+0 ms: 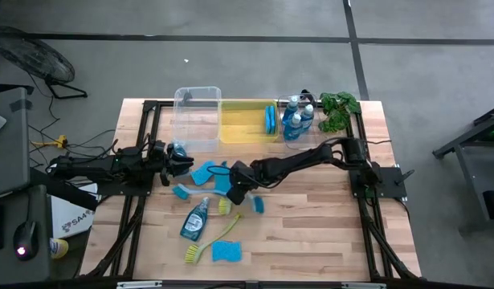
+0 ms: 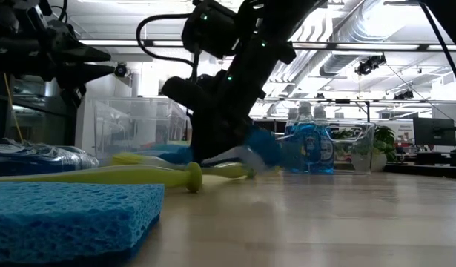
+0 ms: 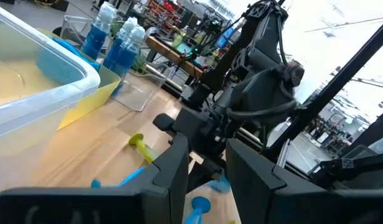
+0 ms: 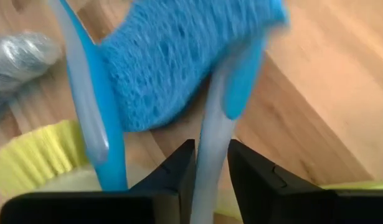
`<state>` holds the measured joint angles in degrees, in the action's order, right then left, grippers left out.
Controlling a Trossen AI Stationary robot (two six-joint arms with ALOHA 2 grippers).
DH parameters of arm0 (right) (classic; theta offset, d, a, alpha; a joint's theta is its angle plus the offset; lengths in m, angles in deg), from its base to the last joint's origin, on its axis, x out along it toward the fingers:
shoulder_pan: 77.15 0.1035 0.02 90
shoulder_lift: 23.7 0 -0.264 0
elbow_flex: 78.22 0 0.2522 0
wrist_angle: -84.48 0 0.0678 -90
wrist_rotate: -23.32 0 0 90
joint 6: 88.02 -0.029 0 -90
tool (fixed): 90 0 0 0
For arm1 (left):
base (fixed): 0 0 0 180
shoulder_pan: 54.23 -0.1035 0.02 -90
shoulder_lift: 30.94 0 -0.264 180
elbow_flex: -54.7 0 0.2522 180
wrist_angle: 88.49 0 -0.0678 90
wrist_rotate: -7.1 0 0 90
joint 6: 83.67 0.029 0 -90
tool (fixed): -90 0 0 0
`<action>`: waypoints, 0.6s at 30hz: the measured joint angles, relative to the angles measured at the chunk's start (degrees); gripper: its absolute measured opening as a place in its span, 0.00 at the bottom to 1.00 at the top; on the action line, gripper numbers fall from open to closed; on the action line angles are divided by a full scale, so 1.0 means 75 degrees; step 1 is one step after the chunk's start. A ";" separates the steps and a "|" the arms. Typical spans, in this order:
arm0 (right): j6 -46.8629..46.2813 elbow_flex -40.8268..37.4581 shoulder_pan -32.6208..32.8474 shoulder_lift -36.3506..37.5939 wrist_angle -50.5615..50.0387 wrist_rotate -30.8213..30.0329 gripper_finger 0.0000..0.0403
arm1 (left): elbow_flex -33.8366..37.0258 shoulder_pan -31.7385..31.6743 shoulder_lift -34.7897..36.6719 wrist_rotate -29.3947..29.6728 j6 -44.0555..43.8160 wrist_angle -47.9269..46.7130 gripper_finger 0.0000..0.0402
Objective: Pick & Place Kitchen Sink Supplies
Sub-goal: Put the blue dish brush into the white bin
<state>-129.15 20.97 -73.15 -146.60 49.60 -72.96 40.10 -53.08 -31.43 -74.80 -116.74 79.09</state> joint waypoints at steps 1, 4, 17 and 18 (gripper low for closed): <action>-0.0003 0.0000 0.0016 -0.0054 0.0037 -0.0006 0.20 | 0.0000 0.0000 0.0000 0.0000 -0.0001 0.0001 0.26; -0.0024 0.0003 0.0026 -0.0089 0.0105 -0.0002 0.16 | 0.0000 0.0000 -0.0003 -0.0003 -0.0007 0.0000 0.26; -0.0055 0.0003 0.0030 -0.0071 0.0146 -0.0231 0.11 | 0.0000 0.0000 -0.0001 -0.0006 -0.0013 0.0001 0.26; -0.0055 0.0002 0.0030 -0.0049 0.0127 -0.0258 0.11 | 0.0000 0.0000 0.0000 -0.0006 -0.0013 0.0000 0.26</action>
<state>-129.56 20.98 -72.93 -146.97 50.55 -74.90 40.10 -53.08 -31.43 -74.84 -116.84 79.09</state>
